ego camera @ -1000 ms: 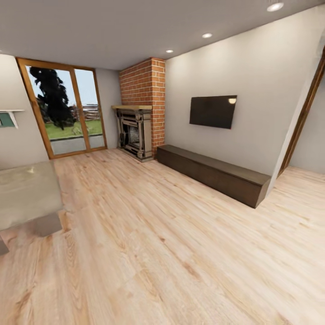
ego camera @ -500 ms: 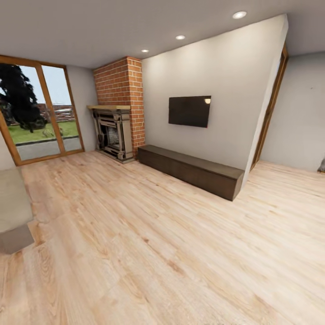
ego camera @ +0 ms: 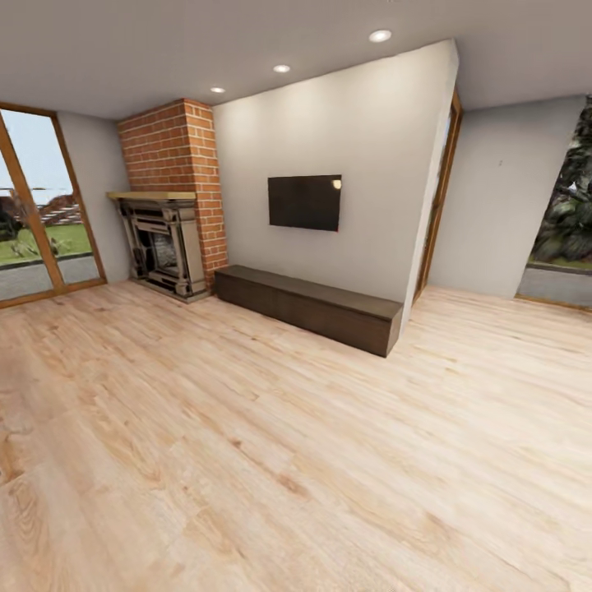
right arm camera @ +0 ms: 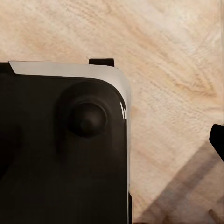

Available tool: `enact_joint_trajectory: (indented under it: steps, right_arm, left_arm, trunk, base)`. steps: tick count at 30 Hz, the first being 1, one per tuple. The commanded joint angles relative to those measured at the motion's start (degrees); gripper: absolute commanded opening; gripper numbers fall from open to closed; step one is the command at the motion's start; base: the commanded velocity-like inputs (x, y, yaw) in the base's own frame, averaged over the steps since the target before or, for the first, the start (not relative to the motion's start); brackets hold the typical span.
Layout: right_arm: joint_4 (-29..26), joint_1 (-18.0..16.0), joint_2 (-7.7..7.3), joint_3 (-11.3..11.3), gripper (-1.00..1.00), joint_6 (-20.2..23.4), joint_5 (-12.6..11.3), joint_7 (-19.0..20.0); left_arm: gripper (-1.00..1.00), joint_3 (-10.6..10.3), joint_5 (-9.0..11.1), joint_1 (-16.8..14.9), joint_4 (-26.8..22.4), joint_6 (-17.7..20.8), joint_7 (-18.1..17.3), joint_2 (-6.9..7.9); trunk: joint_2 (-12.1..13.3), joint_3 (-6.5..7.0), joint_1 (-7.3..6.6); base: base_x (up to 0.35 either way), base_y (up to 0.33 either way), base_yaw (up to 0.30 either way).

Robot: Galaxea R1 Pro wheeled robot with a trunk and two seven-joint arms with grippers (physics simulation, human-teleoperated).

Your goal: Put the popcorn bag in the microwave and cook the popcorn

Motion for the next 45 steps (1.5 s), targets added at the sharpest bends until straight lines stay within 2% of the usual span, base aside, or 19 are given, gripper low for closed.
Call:
enact_joint_trajectory:
  steps: [1,26,31,36,45]
  right_arm:
    - [-0.09,0.03,0.00,-0.06,1.00,-0.07,-0.04,0.03]
    - [-0.09,0.03,0.00,-0.06,1.00,-0.05,-0.04,0.03]
    - [-0.09,0.03,0.00,-0.06,1.00,-0.05,-0.04,0.03]
    - [-0.09,0.03,0.00,-0.06,1.00,-0.05,-0.04,0.01]
    - [-0.09,0.03,0.00,-0.06,1.00,-0.05,-0.04,0.02]
  left_arm:
    - [1.00,0.01,-0.01,-0.02,-0.01,-0.02,0.00,0.00]
    - [1.00,0.16,-0.01,-0.02,-0.01,0.35,-0.19,-0.19]
    - [1.00,0.18,-0.01,-0.02,-1.31,0.67,0.06,0.00]
    - [1.00,0.27,0.08,-0.02,-1.49,-0.05,0.22,0.88]
    - [1.00,0.27,0.08,-0.02,-1.50,-0.17,0.25,1.05]
  trunk:
    - [-0.02,-0.05,0.00]
    - [-0.02,-0.05,0.00]
    - [-0.02,-0.05,0.00]
    - [-0.02,-0.05,0.00]
    - [-0.02,-0.05,0.00]
  base:
    - [0.000,0.000,-0.295]
    - [0.000,0.000,-0.295]
    - [0.020,0.000,-0.295]
    - [0.285,0.000,-0.295]
    - [0.338,0.000,-0.295]
